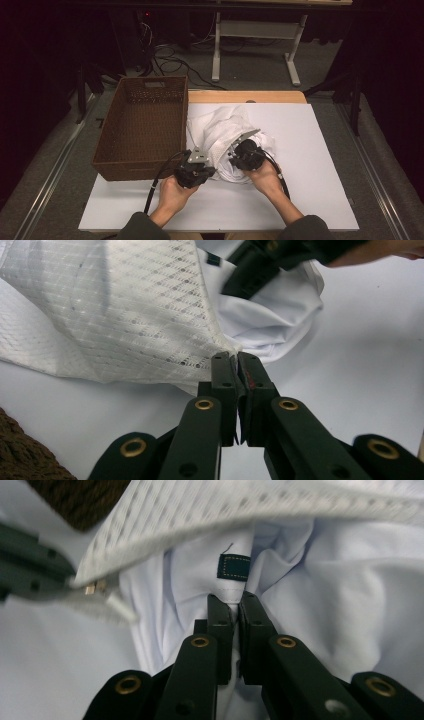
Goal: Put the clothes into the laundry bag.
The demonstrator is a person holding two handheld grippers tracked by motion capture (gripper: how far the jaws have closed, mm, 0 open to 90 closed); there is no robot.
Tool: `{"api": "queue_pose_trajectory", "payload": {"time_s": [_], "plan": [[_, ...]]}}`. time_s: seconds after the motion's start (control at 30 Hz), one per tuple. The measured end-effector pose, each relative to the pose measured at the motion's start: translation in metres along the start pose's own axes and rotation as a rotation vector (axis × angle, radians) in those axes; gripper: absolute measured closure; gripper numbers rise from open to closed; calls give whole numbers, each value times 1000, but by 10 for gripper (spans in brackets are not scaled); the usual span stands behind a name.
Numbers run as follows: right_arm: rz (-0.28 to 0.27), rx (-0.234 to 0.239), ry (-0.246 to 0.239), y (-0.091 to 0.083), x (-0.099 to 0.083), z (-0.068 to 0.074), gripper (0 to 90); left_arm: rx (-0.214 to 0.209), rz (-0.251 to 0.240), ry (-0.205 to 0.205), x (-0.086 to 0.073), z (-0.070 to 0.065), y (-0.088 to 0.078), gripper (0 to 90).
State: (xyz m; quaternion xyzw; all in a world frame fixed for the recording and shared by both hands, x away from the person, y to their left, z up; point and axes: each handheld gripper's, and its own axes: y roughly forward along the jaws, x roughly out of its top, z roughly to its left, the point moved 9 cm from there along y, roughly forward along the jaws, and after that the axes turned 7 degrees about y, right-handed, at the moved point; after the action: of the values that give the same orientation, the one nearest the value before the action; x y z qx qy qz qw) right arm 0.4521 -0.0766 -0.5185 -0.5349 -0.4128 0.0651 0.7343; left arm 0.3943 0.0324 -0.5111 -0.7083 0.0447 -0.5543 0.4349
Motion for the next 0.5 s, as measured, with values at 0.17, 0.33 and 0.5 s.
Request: {"api": "queue_pose_trajectory", "payload": {"time_s": [0.17, 0.33, 0.5], "plan": [[2, -70, 48, 8, 14, -7, 874, -23, -10, 15, 4, -7, -2, 872], [-13, -91, 101, 25, 20, -15, 854, -17, 1, 14, 3, -6, -1, 871], [-1, -60, 33, 16, 13, -7, 662, 1, 14, -5, -4, 2, -1, 868]]}}
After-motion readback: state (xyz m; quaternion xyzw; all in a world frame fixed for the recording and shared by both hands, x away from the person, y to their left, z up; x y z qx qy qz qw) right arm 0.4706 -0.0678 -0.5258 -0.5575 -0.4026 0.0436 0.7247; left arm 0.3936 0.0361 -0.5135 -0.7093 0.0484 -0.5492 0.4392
